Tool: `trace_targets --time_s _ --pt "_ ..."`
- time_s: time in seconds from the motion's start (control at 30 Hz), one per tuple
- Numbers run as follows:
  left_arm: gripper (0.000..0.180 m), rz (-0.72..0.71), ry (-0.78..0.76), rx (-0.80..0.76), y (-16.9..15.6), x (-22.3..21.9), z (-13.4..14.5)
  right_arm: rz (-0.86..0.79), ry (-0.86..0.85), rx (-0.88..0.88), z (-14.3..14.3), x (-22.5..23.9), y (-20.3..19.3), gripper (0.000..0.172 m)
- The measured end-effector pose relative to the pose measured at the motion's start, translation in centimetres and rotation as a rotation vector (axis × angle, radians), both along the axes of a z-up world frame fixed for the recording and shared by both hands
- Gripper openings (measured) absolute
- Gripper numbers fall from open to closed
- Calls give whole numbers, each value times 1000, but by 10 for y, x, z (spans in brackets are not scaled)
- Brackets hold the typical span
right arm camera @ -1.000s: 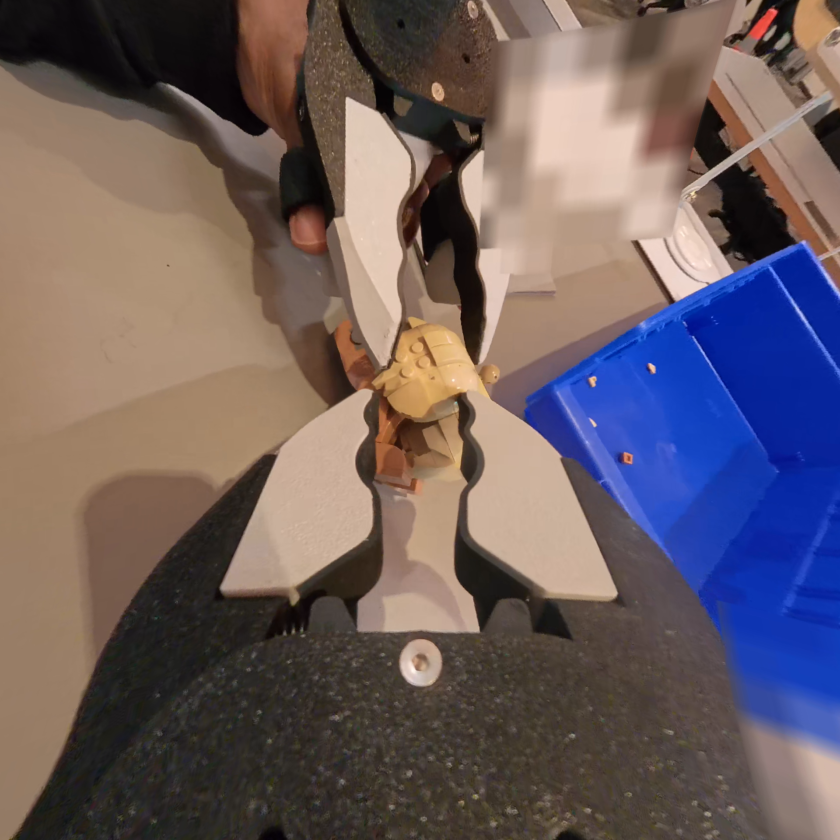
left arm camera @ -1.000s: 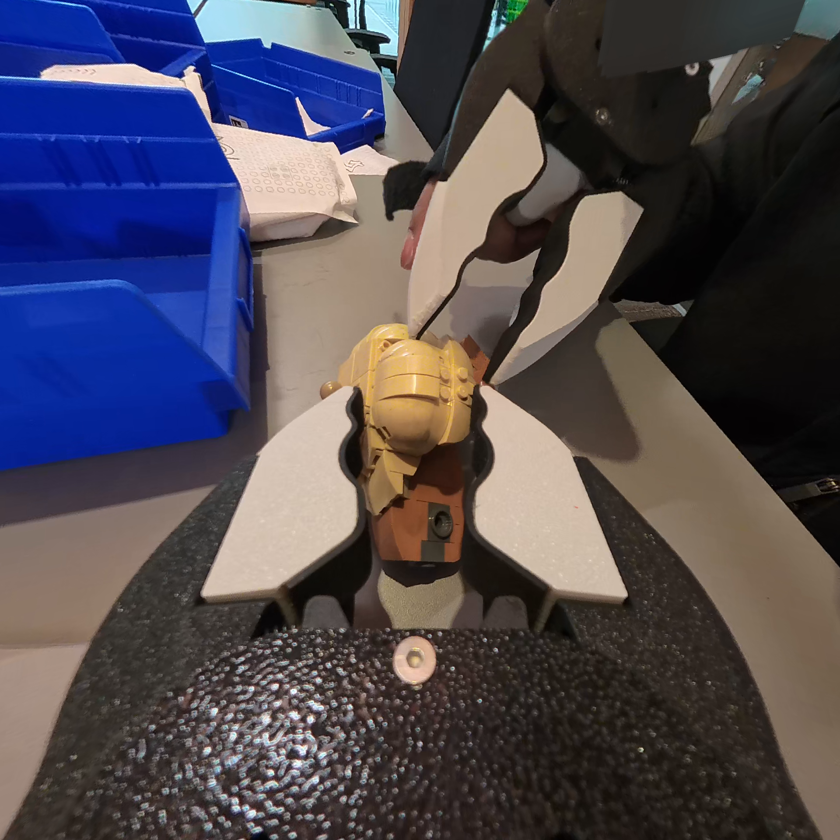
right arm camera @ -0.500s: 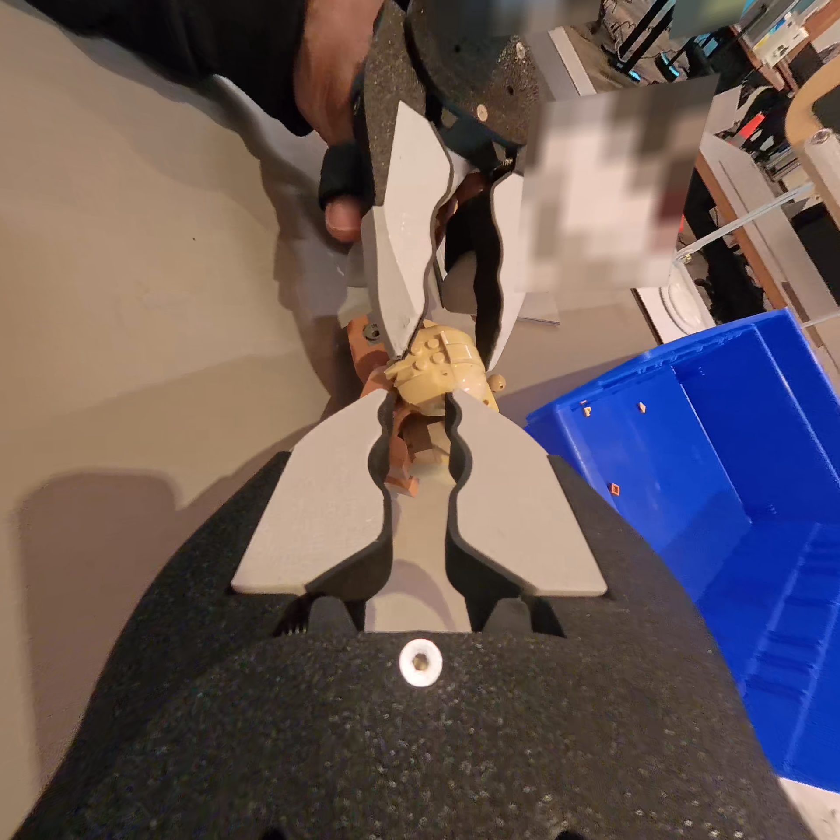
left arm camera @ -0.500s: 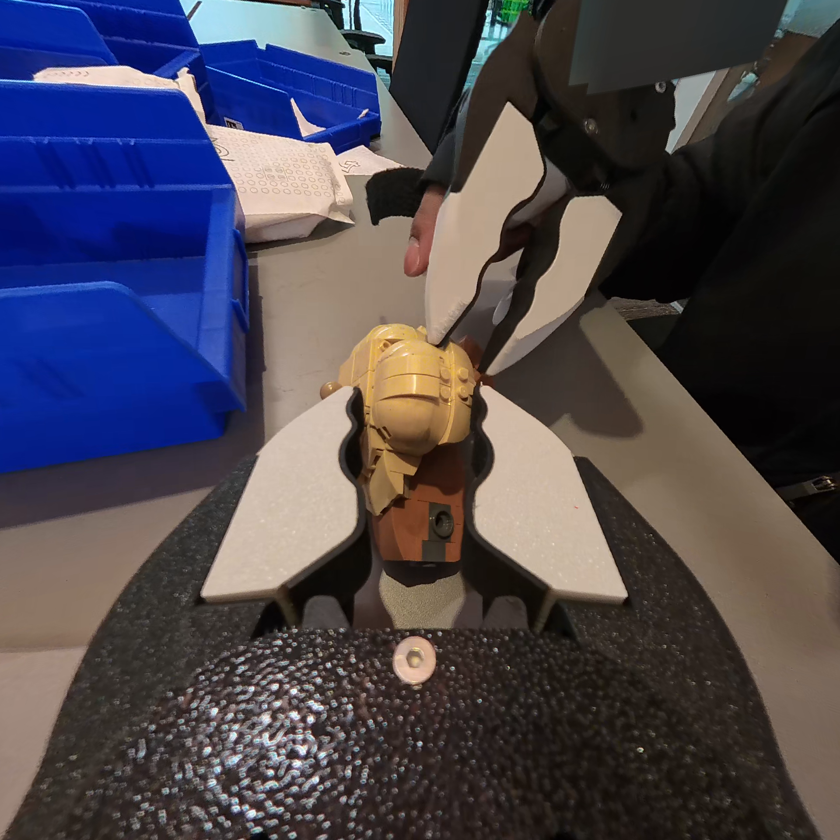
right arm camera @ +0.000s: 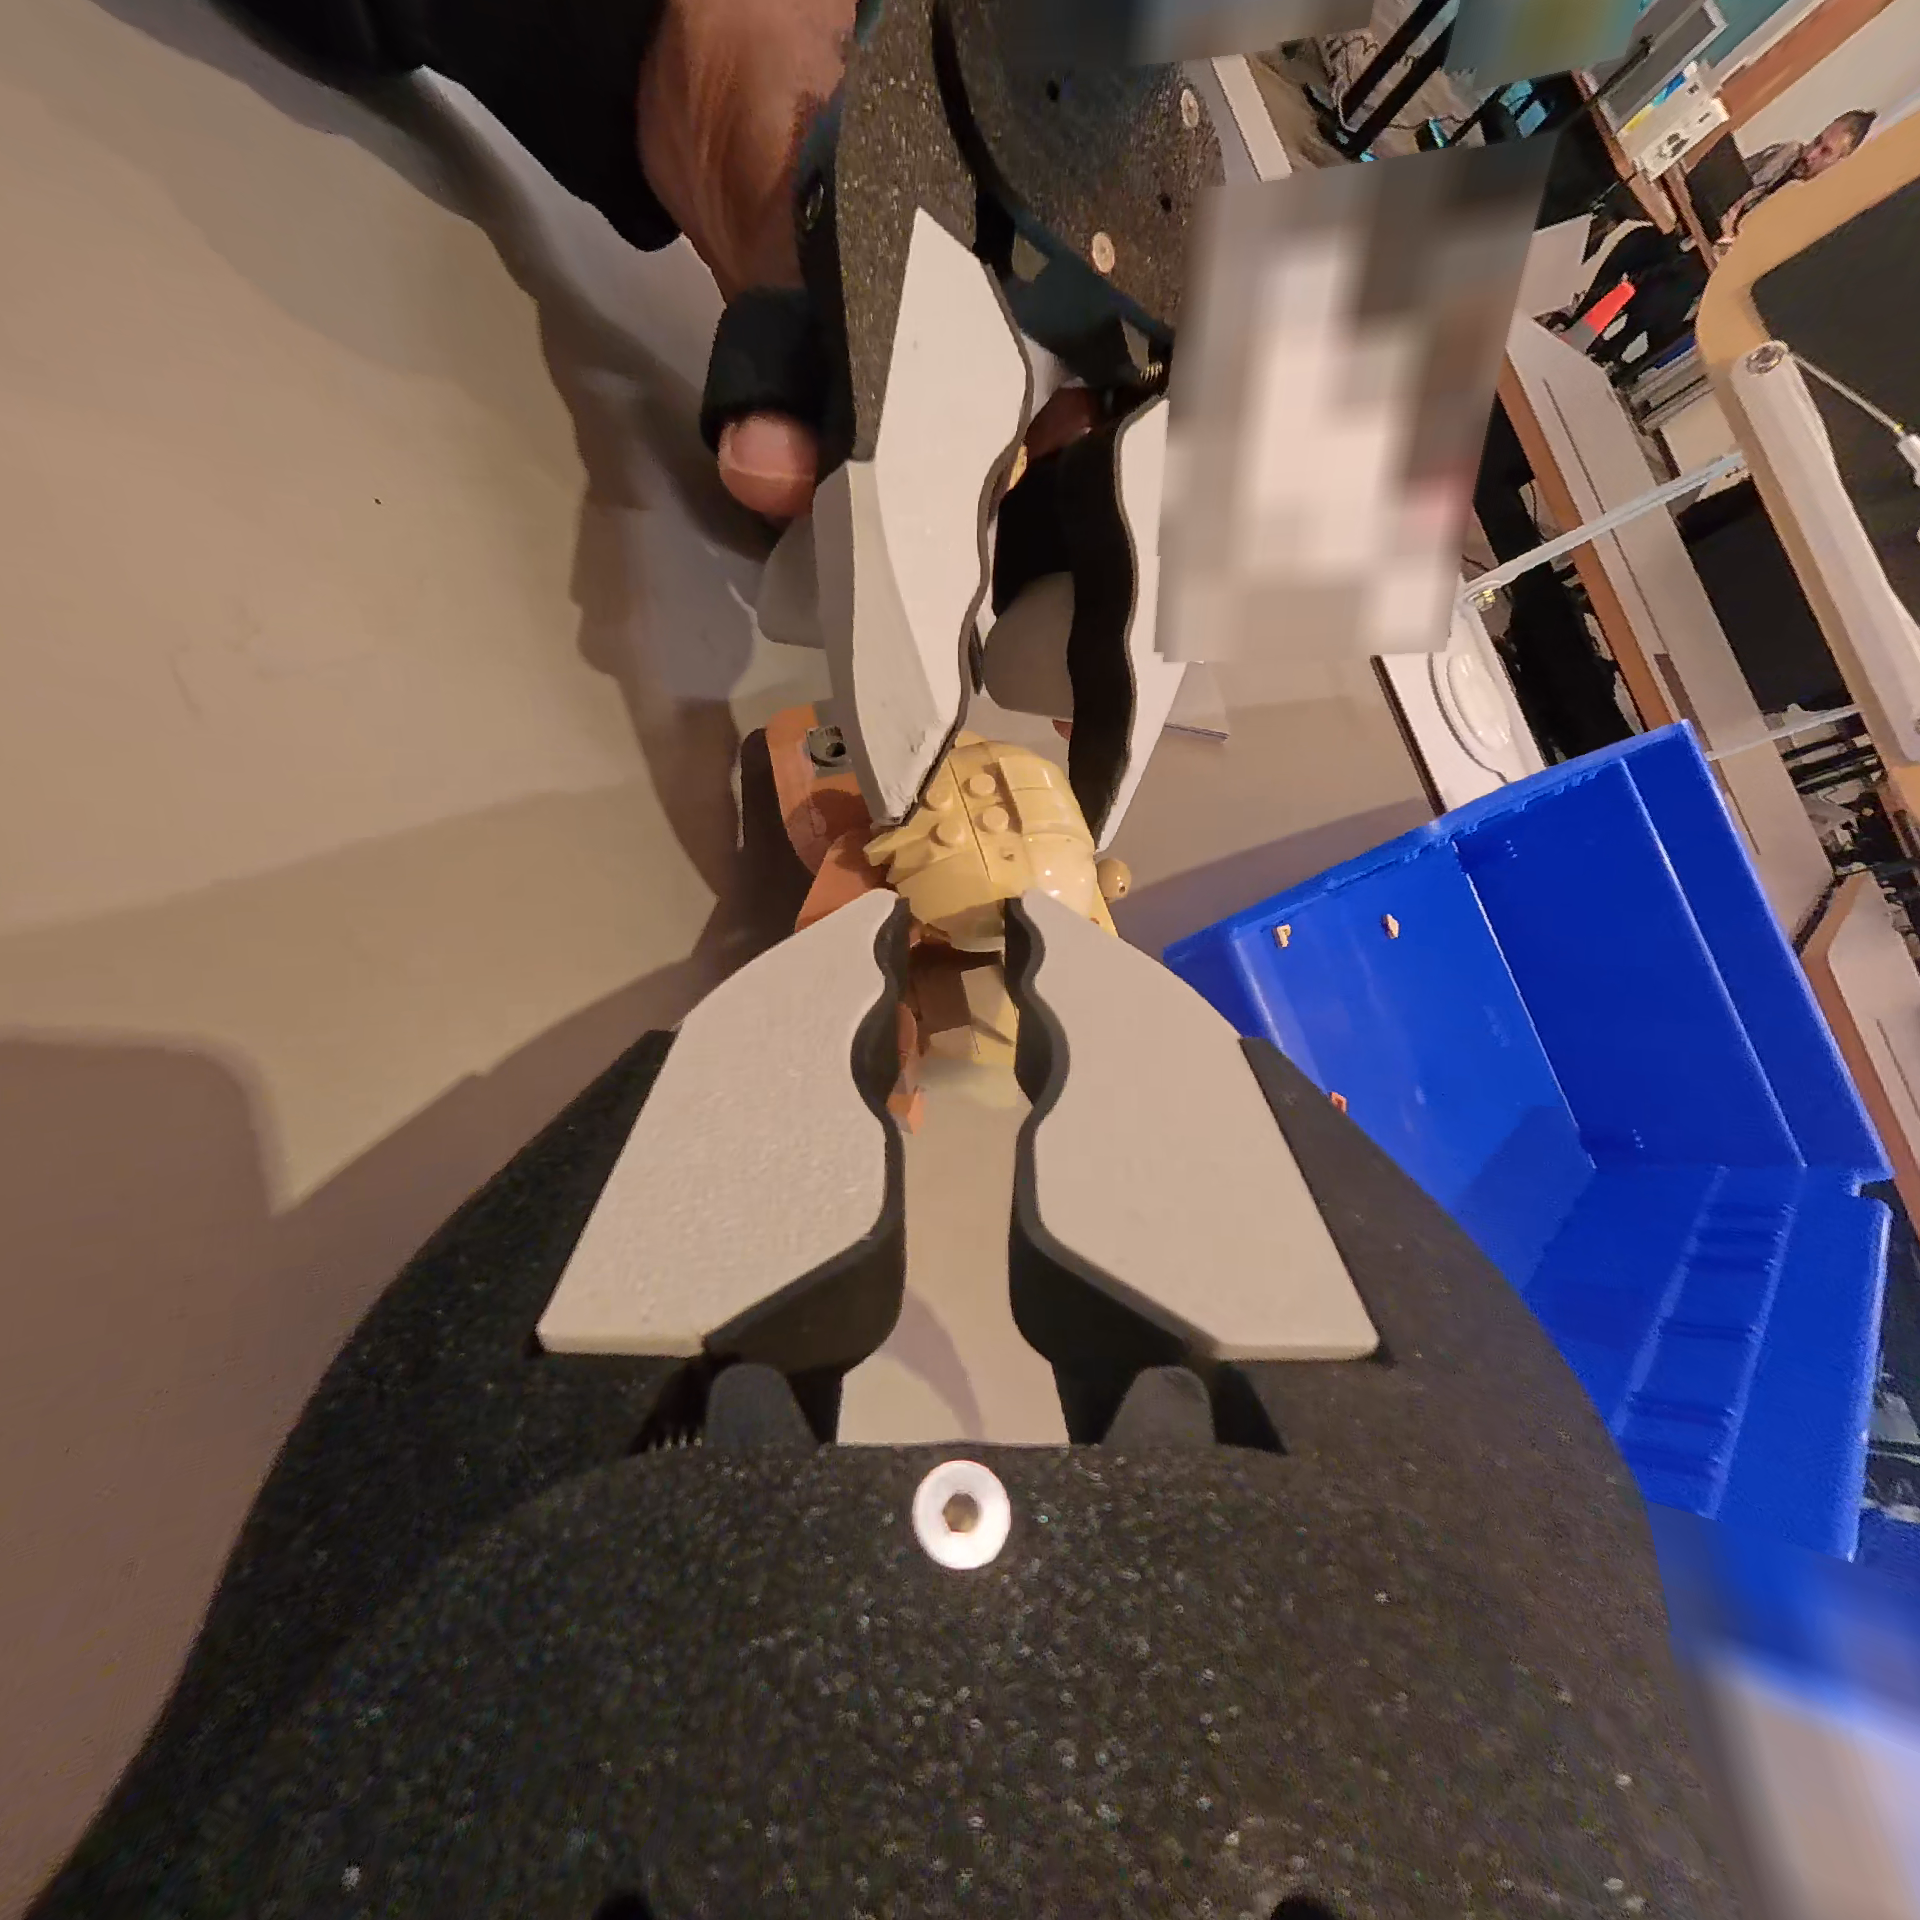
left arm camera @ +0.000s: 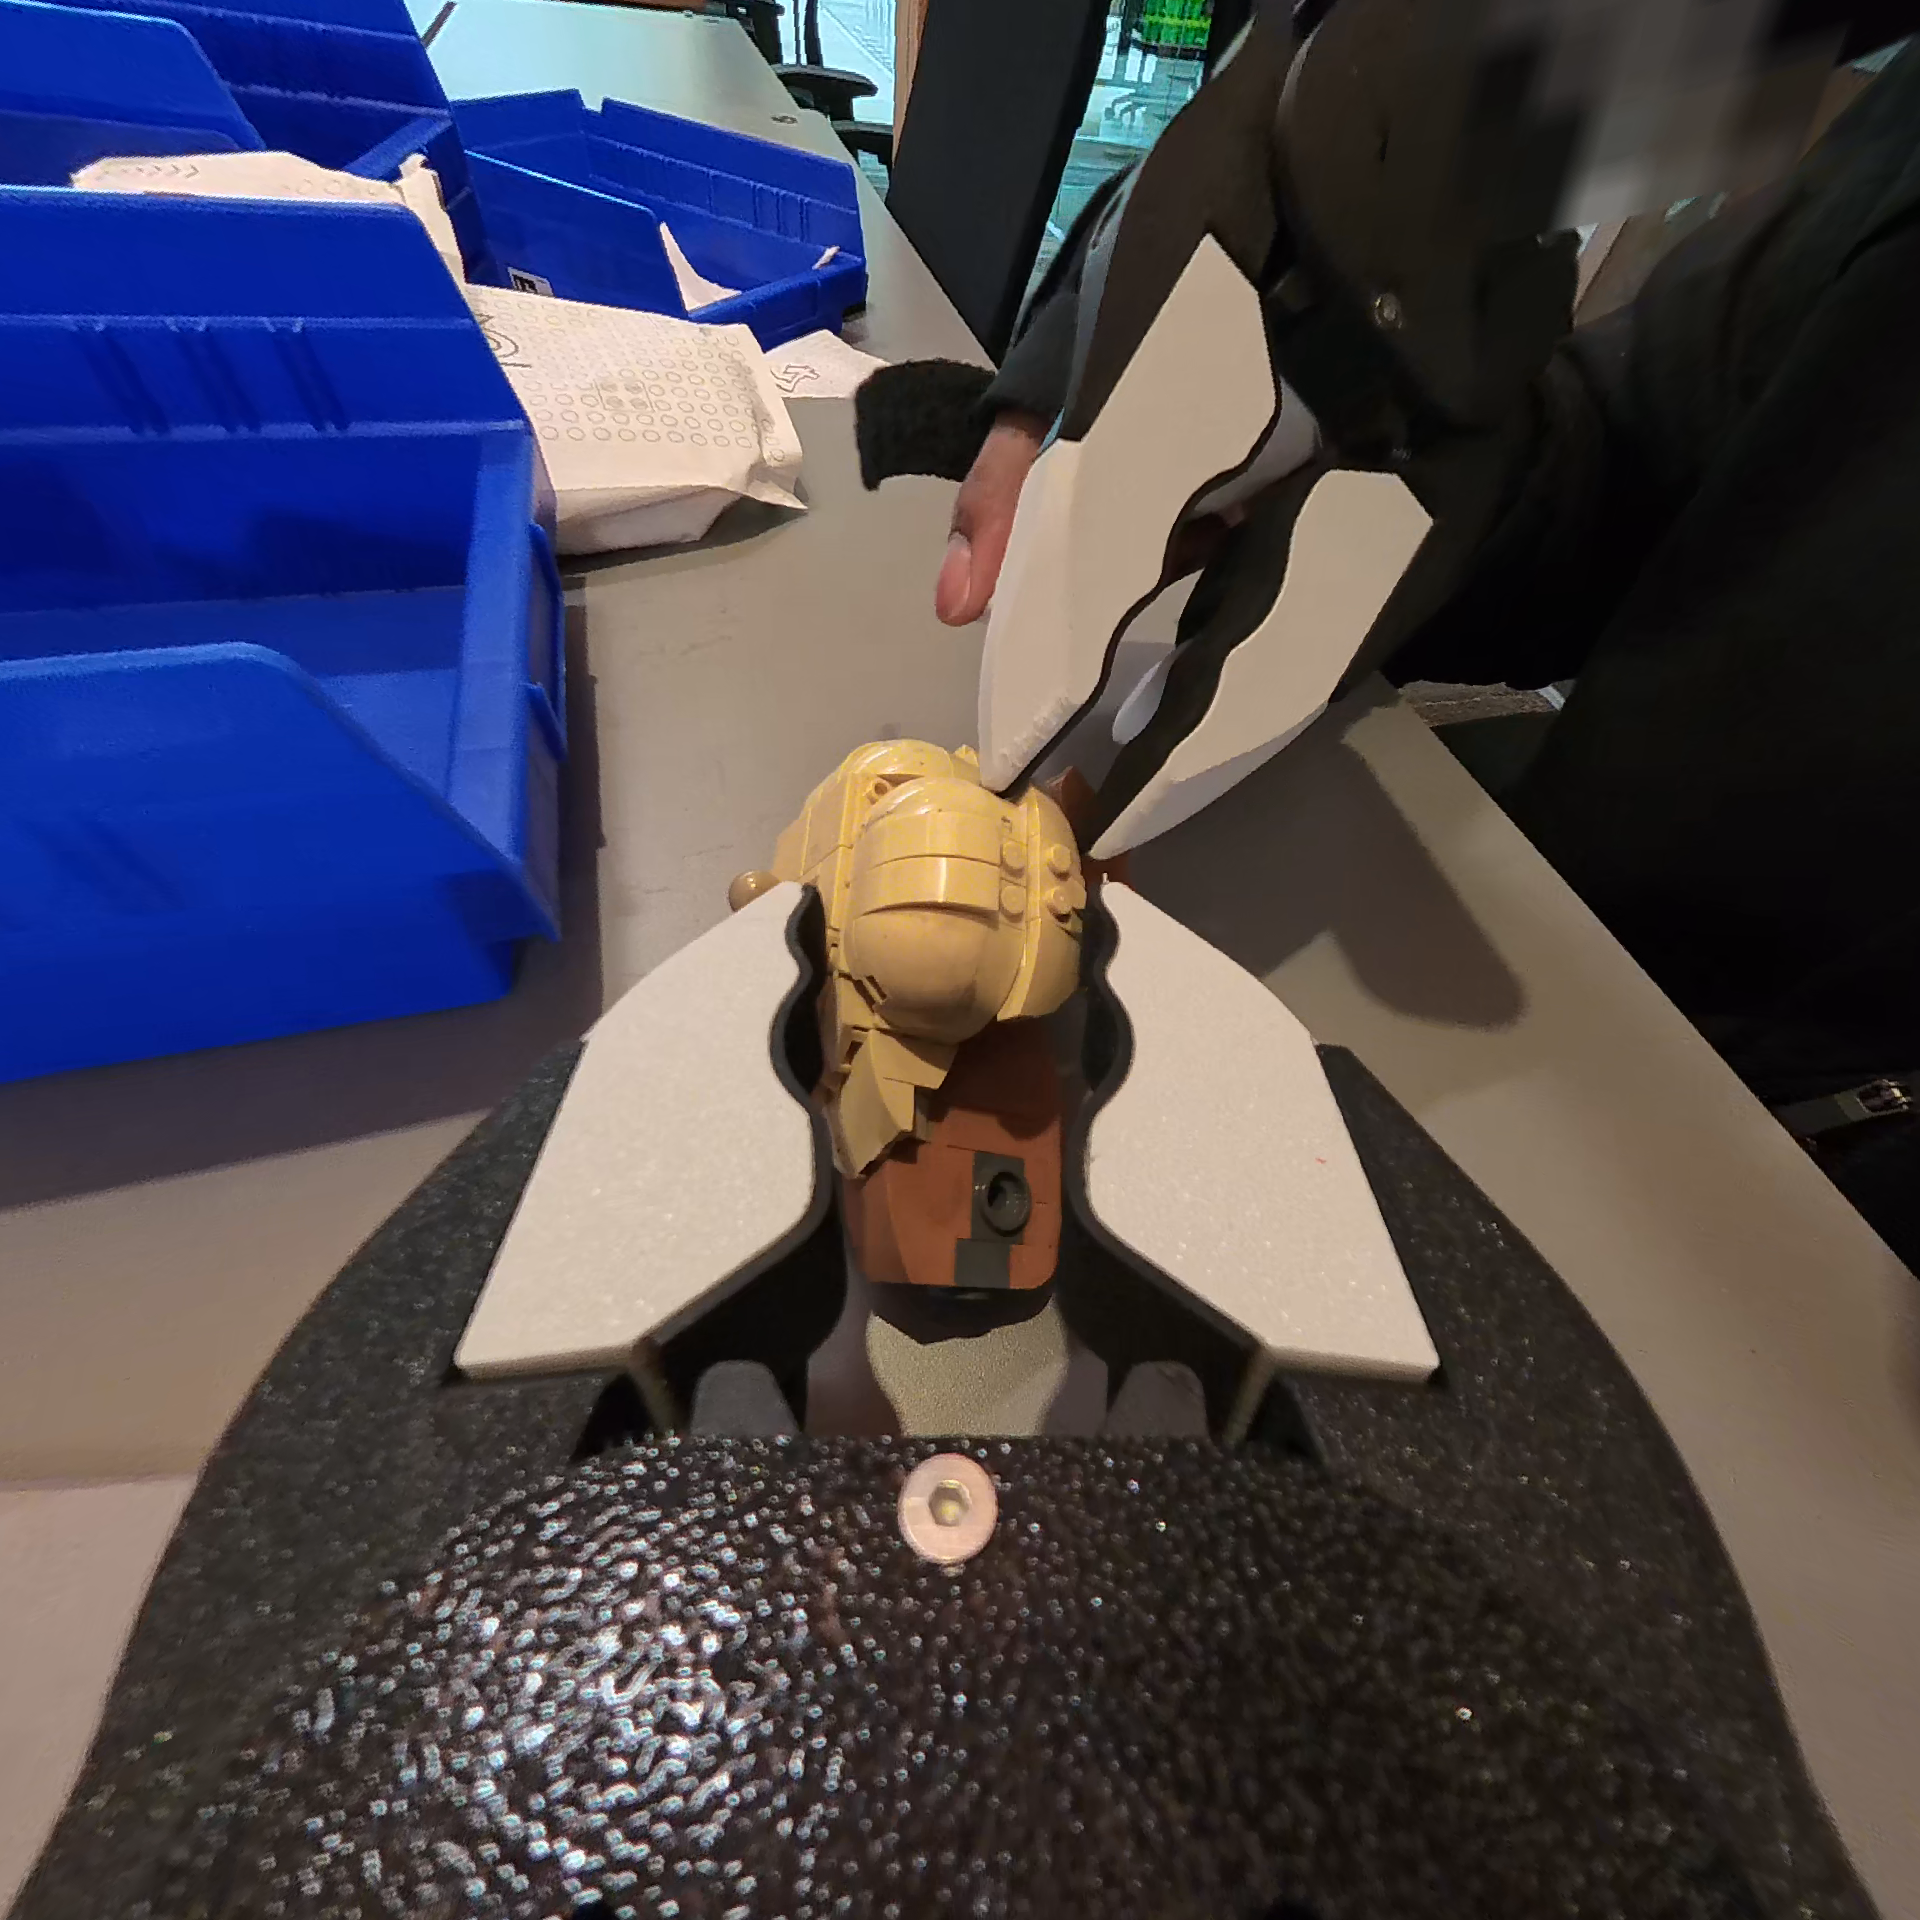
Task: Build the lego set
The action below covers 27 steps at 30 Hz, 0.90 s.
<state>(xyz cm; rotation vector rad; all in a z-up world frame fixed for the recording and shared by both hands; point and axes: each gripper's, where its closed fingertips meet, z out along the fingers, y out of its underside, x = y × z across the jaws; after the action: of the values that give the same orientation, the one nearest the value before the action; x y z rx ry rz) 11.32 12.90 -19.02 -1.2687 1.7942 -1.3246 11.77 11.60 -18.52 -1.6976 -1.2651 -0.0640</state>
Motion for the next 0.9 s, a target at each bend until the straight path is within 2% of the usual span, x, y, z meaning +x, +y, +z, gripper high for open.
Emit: trace_targets --time_s 0.33,0.63,0.9 --pt "50 7 -1 18 0 1 -1 -70 41 -36 1 -3 1 16" --pt "53 -29 -9 117 1 -7 -4 -69 23 -42 -1 -6 2 16" --pt "52 -26 -4 122 6 -10 -5 -75 14 -56 -1 -10 5 16"
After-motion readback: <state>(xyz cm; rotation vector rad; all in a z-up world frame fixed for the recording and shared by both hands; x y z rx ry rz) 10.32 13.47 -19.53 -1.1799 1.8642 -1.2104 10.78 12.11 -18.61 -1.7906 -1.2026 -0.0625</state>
